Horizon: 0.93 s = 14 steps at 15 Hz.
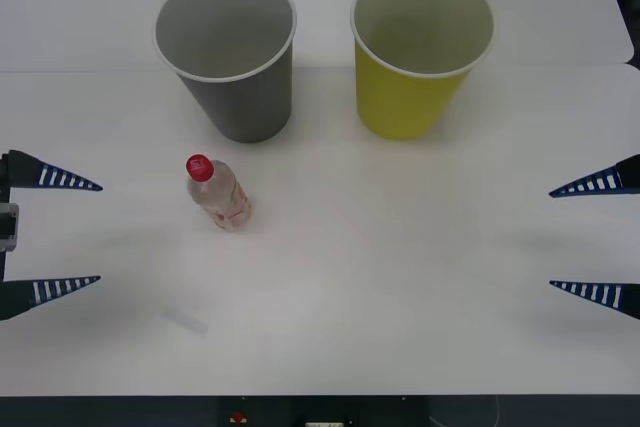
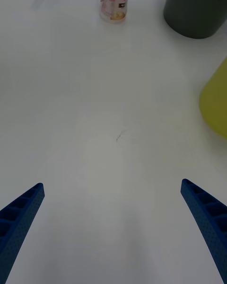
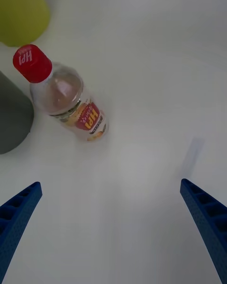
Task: Put the can into the green bin and the plastic bottle into the gray bin
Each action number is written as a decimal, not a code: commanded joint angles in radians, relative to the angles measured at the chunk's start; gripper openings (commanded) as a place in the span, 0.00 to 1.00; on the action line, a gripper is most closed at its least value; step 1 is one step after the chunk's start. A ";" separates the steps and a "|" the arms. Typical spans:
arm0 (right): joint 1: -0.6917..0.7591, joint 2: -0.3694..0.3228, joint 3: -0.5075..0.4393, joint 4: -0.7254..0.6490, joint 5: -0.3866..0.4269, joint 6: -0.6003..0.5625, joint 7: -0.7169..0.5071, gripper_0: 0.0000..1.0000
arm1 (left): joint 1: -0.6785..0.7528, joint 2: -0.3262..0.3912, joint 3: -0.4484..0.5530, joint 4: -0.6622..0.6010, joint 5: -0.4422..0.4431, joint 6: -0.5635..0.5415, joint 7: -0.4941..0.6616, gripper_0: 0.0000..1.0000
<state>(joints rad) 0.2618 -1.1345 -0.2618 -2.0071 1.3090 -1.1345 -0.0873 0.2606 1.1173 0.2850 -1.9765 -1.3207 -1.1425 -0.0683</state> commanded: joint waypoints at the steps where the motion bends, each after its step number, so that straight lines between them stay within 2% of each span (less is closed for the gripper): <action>1: 0.000 0.000 0.000 0.000 0.000 0.000 0.000 1.00 | -0.001 -0.002 -0.046 0.074 0.074 0.000 0.002 1.00; 4: 0.000 0.000 0.000 0.000 0.000 0.000 0.000 1.00 | -0.015 -0.024 -0.102 0.148 0.155 0.000 -0.002 1.00; 12: 0.000 0.000 0.000 0.000 0.000 0.000 0.000 1.00 | -0.067 -0.132 -0.171 0.286 0.232 0.000 -0.024 1.00; 14: 0.000 0.000 0.000 0.000 0.000 0.000 0.000 1.00 | -0.086 -0.146 -0.211 0.349 0.288 0.004 -0.031 1.00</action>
<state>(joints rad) 0.2618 -1.1345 -0.2618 -2.0071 1.3090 -1.1345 -0.0872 0.1855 0.9768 0.0962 -1.6626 -1.0641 -1.1406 -0.0940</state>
